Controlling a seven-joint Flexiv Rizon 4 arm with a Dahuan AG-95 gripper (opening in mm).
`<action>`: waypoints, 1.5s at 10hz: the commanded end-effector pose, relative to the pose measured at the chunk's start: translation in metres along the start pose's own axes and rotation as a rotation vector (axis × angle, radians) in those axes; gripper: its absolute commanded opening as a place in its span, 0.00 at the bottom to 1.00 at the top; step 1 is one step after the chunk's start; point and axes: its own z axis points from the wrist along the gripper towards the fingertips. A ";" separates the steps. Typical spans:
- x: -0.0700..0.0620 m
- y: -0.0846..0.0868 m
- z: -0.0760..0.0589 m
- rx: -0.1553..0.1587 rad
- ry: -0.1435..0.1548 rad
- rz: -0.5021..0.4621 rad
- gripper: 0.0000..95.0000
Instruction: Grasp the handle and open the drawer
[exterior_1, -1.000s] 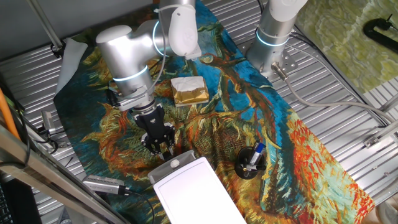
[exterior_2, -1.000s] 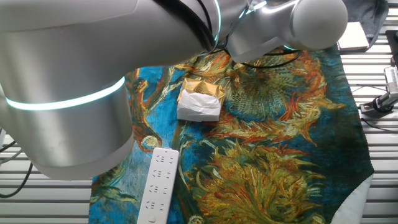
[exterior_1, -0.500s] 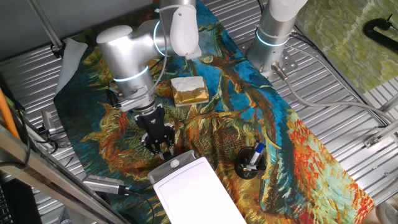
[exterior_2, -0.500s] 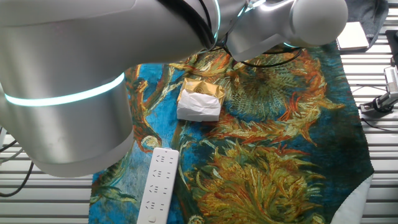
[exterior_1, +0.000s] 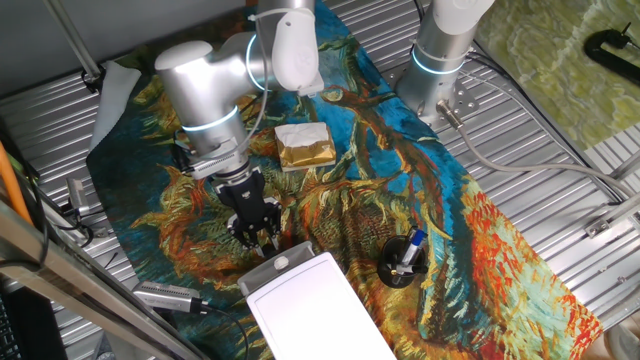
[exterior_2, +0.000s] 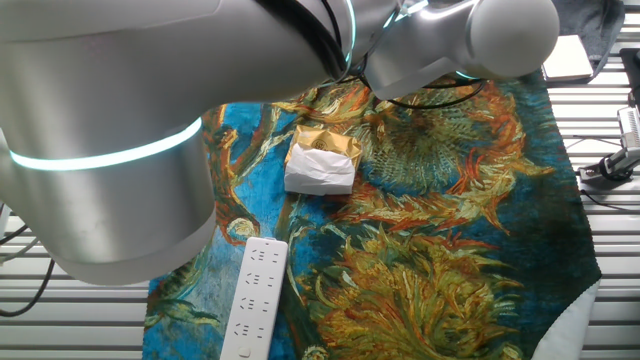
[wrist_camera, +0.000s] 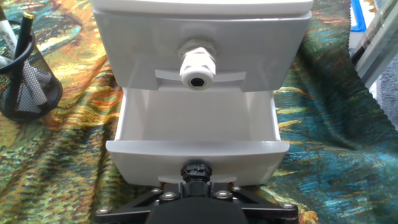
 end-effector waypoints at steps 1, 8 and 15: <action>0.000 0.000 0.000 0.001 0.000 0.006 0.00; -0.002 0.000 0.000 0.007 -0.003 0.005 0.00; -0.002 0.001 0.000 0.010 0.006 0.005 0.00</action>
